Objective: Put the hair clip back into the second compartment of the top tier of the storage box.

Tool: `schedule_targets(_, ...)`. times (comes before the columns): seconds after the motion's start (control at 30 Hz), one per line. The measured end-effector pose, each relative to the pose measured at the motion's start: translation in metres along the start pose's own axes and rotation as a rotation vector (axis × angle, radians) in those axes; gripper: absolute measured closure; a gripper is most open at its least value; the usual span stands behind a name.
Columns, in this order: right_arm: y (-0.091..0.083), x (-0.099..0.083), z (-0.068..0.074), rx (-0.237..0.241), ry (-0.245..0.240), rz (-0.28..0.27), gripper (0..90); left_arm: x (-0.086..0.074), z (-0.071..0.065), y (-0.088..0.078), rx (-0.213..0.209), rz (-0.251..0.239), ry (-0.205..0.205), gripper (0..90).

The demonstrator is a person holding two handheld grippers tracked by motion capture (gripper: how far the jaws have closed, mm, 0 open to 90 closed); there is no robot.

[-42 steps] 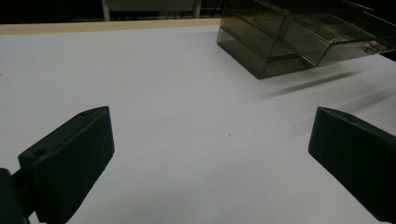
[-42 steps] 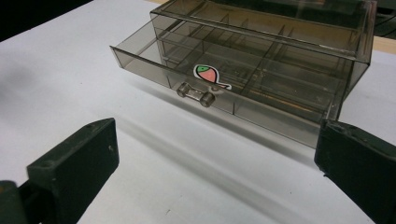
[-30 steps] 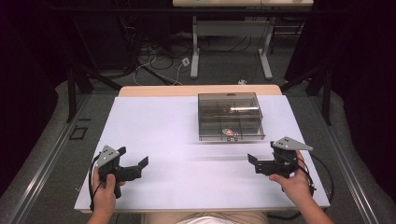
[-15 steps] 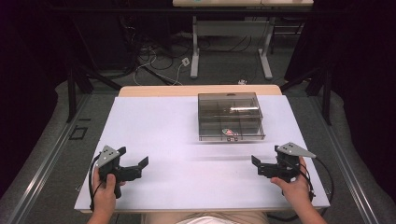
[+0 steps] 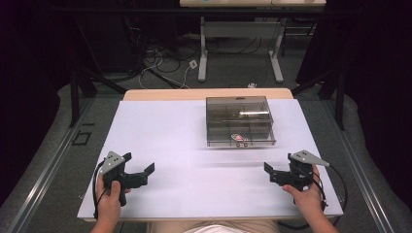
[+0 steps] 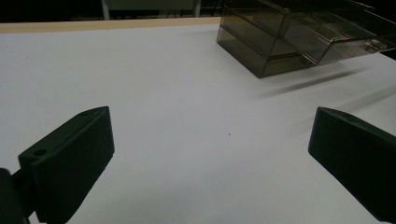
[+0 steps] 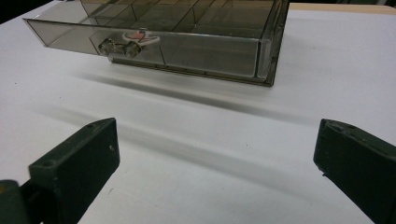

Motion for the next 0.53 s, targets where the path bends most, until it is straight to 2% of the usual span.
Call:
schedule_targets(0.03,0.0,-0.0004,-0.0013,-0.001,-0.009,0.005,0.1,0.0,0.0,0.0,0.0,0.001,0.001,0.5)
schedule_targets(0.27,0.0027,-0.0042,-0.0042,-0.007,0.012,0.025,0.1,0.0001,-0.0001,-0.0002,-0.002,-0.001,-0.003,0.5)
schedule_targets(0.53,0.0043,-0.0062,-0.0067,-0.005,0.021,0.022,0.1,0.0,0.0009,-0.0001,0.002,0.001,0.002,0.5)
Point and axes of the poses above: each handheld gripper's, and its own axes: y roughly forward along the jaws, x roughly out of its top, z roughly to its left, the point moved 1 cm from there along y, roughly forward along the jaws, and after that the axes turned 7 degrees about y, right-handed, at the moved point
